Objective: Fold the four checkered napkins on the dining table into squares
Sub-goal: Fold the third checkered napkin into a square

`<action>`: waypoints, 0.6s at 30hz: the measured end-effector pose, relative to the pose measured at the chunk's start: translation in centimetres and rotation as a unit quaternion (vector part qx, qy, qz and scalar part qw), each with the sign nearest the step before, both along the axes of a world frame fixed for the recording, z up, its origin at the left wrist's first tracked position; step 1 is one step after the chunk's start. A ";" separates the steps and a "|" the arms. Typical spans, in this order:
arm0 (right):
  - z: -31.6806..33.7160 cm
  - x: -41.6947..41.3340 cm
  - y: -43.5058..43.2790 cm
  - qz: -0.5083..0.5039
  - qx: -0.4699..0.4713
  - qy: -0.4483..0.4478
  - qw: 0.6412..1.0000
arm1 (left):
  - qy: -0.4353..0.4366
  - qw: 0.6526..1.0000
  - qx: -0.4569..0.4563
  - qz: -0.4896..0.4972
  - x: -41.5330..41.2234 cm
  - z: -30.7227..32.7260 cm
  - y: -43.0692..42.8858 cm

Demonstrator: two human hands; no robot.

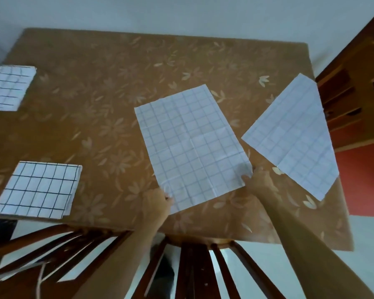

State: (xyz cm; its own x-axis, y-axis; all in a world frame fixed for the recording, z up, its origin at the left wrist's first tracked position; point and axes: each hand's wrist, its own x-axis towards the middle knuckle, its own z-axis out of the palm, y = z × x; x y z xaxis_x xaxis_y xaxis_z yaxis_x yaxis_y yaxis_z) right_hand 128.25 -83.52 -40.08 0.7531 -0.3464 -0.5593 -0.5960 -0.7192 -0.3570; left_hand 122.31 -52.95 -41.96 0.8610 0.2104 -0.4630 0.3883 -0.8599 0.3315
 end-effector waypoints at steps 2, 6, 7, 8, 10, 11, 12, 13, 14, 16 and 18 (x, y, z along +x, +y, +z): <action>-0.4 0.3 -0.1 -0.003 0.015 -0.018 1.000 | -0.014 1.000 0.005 0.002 0.0 -0.1 0.0; -0.6 -0.2 0.6 0.024 0.017 -0.047 0.998 | -0.049 0.999 -0.002 0.014 -0.8 1.1 -0.8; -0.6 -0.5 0.8 0.025 0.013 -0.053 0.998 | -0.046 0.999 0.007 0.027 -1.1 1.2 -1.1; -0.3 -0.9 1.1 0.025 0.009 -0.063 0.998 | -0.043 0.998 0.008 0.039 -1.4 1.3 -1.4; 0.3 -1.7 1.9 0.032 0.019 -0.098 0.995 | -0.039 0.998 -0.020 0.051 -1.7 1.6 -1.7; 0.7 -2.2 2.4 0.039 0.031 -0.124 0.991 | -0.037 0.998 -0.037 0.046 -1.8 2.0 -1.7; 1.4 -2.8 3.0 0.046 0.043 -0.153 0.986 | -0.034 0.997 -0.056 0.040 -1.9 2.1 -1.5; 1.9 -3.3 3.7 0.053 0.055 -0.184 0.980 | -0.034 0.996 -0.077 0.038 -2.1 2.3 -1.3; 2.4 -3.8 4.5 0.058 0.068 -0.206 0.974 | -0.037 0.993 -0.102 0.043 -2.4 2.4 -0.9; 3.6 -4.8 6.3 0.071 0.097 -0.240 0.963 | -0.022 0.987 -0.147 0.054 -3.2 2.6 -0.1; 4.9 -5.8 8.4 0.110 0.103 -0.281 0.948 | 0.011 0.983 -0.176 0.049 -4.4 2.9 0.7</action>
State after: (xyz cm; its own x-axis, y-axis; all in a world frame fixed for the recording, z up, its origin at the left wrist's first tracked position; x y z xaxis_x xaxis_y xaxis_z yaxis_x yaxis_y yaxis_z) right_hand 122.42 -75.12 -35.22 0.9936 -0.0731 -0.0867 -0.1131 -0.6847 -0.7200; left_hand 117.95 -52.20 -39.05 0.8334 0.1151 -0.5406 0.4739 -0.6521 0.5918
